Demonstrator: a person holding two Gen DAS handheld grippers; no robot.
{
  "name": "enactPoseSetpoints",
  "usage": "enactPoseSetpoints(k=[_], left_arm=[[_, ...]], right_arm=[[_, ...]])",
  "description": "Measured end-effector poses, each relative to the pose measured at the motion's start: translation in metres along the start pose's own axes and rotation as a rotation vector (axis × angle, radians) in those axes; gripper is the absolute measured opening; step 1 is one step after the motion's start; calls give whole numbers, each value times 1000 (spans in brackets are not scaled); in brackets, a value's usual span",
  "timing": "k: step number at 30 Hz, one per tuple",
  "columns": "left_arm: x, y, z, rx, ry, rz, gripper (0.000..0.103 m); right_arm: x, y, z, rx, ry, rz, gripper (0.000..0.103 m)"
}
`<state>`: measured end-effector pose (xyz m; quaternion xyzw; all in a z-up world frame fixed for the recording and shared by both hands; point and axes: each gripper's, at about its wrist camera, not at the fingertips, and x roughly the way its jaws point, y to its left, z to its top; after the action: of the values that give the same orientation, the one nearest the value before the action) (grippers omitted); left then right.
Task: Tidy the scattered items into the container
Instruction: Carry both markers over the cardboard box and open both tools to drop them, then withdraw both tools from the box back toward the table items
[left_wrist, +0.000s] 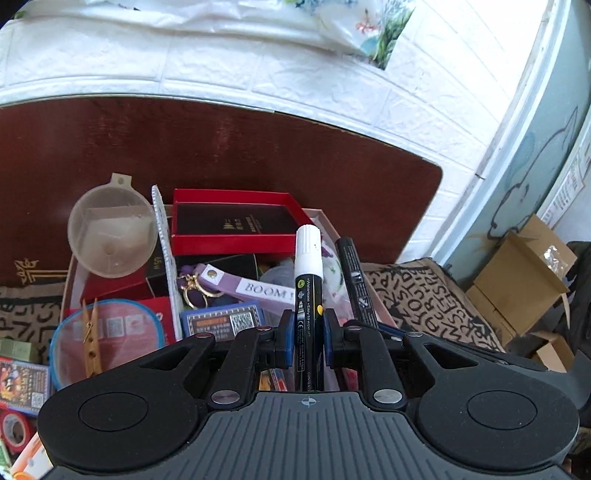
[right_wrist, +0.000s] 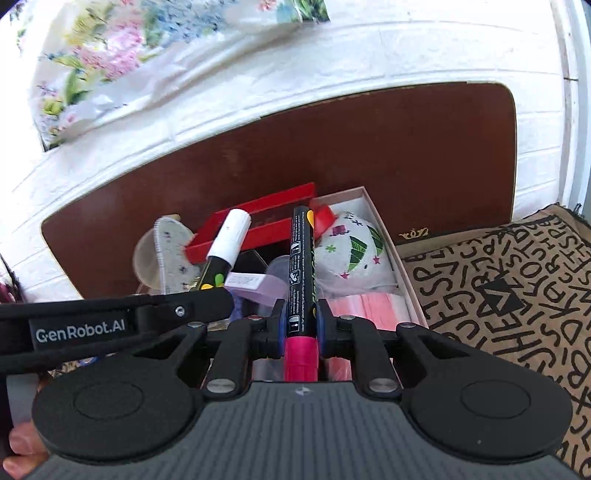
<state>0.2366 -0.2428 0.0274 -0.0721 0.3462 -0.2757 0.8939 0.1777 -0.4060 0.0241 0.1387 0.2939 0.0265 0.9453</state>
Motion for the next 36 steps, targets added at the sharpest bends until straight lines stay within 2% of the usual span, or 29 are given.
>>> enactPoseSetpoints(k=[4,5,6,7,8,10,11,14,19,22,24,30,36], left_arm=[[12,6,1,-18,16,0,12],[14,7,0,-14,14,10,21],[14,7,-1,-5,1,18,34],[12,6,-2,3,-20,39,51],[9,5,-3,13,-49,69,76],[0,2,-4,36,-120,122,89],[-5,1,-4,52,-147,135,89],[-14,3,-3,63,-151,119,93],[-18,17,-9,-19,-104,93,96],[-23,27,-13,-68,-97,110,97],[-25,30,-15,-72,-88,115,97],[-44,42,-15,-103,-115,120,97],[-60,47,-25,-80,-126,145,98]], right_arm=[[12,0,-2,-12,27,20,19],[14,2,-3,-24,30,18,19],[14,3,-5,-40,22,11,21],[12,5,-6,-53,9,5,26],[10,6,-6,-63,-2,1,29],[4,7,-6,-74,-23,-9,35],[2,7,-5,-75,-29,-14,35],[-2,10,-6,-87,-41,-14,53],[-12,24,-14,-181,-93,-88,82],[-17,30,-17,-214,-113,-100,94],[-19,33,-18,-222,-119,-106,97],[-24,40,-22,-247,-117,-90,97],[-26,46,-27,-248,-105,-75,97]])
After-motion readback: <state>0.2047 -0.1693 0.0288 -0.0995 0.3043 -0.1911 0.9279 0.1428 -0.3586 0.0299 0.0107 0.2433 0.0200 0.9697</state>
